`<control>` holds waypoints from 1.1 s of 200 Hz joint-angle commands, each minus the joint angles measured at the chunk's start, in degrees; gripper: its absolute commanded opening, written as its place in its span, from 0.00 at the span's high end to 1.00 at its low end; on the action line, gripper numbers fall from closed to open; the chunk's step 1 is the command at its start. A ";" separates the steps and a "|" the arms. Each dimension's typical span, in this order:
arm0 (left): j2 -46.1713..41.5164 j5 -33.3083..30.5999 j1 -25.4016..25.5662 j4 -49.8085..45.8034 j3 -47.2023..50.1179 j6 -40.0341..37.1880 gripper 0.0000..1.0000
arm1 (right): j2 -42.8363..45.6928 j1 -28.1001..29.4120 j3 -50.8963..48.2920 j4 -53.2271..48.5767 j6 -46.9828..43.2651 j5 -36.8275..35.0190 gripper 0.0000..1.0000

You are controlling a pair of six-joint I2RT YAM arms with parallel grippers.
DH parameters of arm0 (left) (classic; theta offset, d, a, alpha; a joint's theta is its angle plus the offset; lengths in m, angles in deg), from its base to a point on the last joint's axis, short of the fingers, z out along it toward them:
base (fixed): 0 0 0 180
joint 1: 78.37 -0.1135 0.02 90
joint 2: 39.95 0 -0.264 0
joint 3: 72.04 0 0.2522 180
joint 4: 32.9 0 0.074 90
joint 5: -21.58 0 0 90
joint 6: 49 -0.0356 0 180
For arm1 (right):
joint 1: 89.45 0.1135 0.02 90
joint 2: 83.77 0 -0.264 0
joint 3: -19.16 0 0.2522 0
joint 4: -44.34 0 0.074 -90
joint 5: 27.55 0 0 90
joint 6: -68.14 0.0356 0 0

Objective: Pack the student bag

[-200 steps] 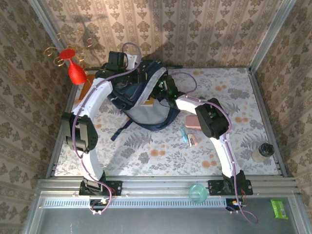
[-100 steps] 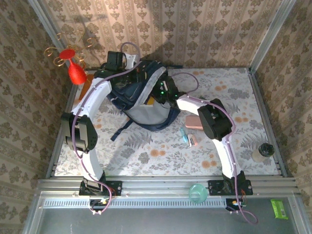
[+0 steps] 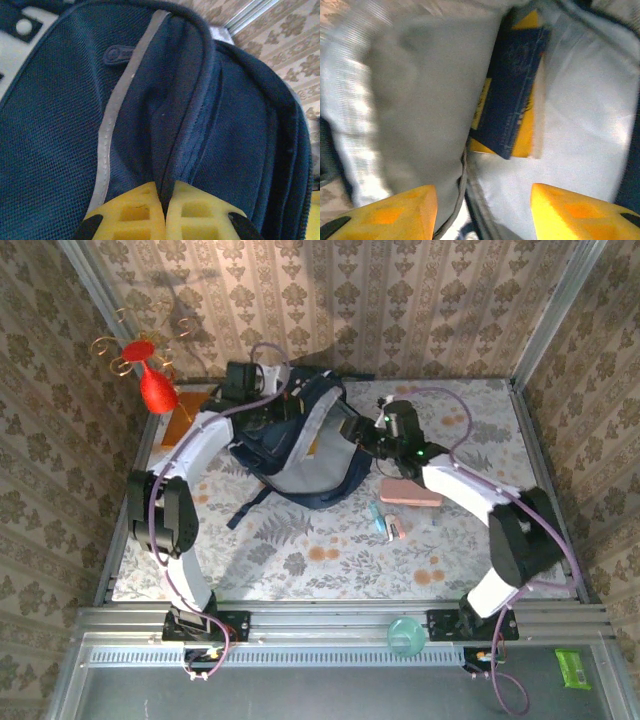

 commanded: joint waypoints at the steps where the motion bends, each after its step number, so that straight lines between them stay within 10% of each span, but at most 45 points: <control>1: -4.40 -5.80 4.48 8.70 5.12 3.02 0.96 | 7.61 -1.17 -2.66 -11.68 -10.60 -8.93 0.45; 45: -6.39 -12.24 8.45 2.35 8.88 -2.85 0.44 | 12.35 0.90 -4.08 -16.43 -17.24 -12.75 0.41; 78: -19.01 -23.05 0.30 9.81 25.79 3.10 0.20 | 3.91 9.12 -0.28 -15.68 -21.15 -9.36 0.40; 137: -10.35 -12.06 -16.89 10.48 29.96 12.39 0.18 | -13.46 14.95 8.74 -15.01 -19.95 -5.17 0.41; 220: 0.81 -12.16 -18.38 14.76 27.72 10.49 0.37 | -14.88 13.42 5.37 -17.14 -22.22 -10.81 0.40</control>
